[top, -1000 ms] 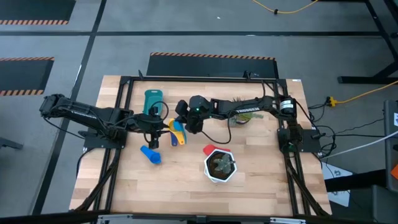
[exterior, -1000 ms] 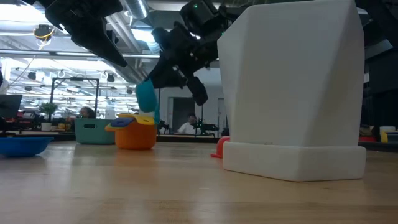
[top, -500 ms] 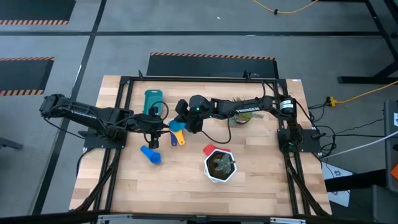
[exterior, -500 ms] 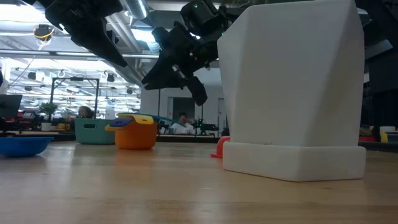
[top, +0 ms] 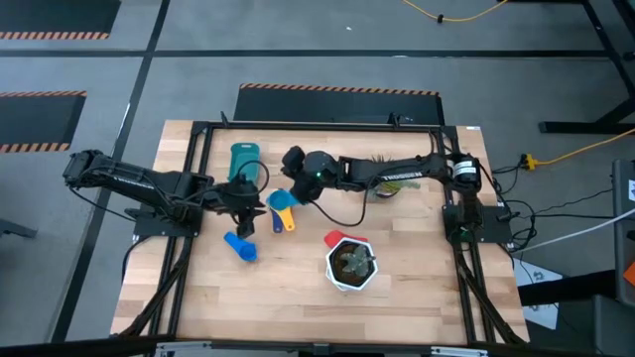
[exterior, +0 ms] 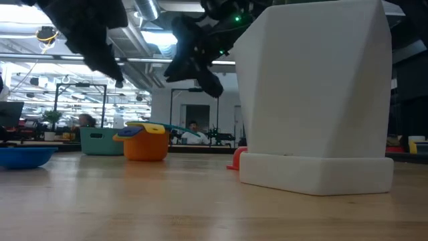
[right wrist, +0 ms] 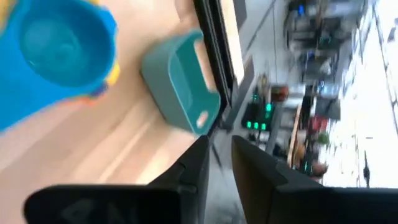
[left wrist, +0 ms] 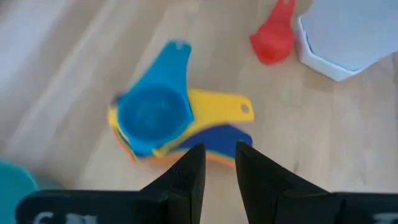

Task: Nest measuring cups in basket
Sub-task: Adjust the nested measuring cups to an aligned position

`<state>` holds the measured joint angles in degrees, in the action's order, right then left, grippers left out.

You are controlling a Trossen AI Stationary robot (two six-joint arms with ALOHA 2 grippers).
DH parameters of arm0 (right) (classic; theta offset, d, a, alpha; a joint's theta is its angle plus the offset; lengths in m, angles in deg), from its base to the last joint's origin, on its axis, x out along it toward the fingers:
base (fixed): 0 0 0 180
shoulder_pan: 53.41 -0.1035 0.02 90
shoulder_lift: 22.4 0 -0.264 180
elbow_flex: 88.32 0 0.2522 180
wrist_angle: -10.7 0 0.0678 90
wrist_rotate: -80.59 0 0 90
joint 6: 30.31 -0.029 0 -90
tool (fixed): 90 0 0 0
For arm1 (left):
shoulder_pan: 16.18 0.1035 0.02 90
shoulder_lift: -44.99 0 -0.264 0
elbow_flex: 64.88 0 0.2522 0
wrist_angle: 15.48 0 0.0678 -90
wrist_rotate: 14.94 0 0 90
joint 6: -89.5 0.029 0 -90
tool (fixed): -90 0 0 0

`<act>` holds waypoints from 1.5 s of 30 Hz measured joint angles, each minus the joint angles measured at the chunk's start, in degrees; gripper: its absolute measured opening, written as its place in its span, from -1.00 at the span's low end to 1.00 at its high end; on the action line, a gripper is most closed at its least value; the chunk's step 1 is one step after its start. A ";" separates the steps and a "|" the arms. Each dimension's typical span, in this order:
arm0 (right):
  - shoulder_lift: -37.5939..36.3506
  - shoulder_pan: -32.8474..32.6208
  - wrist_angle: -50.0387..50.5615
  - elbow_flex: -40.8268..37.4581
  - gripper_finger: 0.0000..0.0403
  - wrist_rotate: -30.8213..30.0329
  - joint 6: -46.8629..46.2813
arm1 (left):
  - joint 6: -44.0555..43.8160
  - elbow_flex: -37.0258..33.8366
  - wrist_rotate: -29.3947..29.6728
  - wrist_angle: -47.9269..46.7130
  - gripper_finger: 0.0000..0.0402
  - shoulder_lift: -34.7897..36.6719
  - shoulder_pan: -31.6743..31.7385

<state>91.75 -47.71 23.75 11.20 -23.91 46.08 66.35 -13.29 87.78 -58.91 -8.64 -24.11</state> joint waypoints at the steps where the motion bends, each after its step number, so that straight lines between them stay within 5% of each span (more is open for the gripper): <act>1: -0.23 0.02 0.29 0.00 -0.64 -0.98 -1.46 | -1.84 0.00 -0.83 -0.83 -0.59 -0.09 -0.04; 9: -0.90 3.05 14.81 0.02 -0.64 -0.86 -16.86 | -10.52 0.00 -1.54 -4.50 -0.59 -3.53 -3.07; 17: 0.46 6.88 17.79 0.04 -0.64 16.57 -27.90 | -13.91 0.00 -1.46 -4.17 -0.59 -11.69 -4.62; 31: 5.65 7.26 14.44 -0.07 -0.64 20.37 -31.23 | -14.24 0.00 0.32 0.59 -0.59 -23.89 -4.23; 45: 7.04 1.09 13.81 -0.07 -0.64 25.57 -34.22 | -12.28 0.00 0.31 6.81 -0.59 -26.26 0.16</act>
<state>98.79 -46.63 37.56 11.13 1.66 11.86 54.07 -13.29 88.09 -52.11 -34.90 -23.96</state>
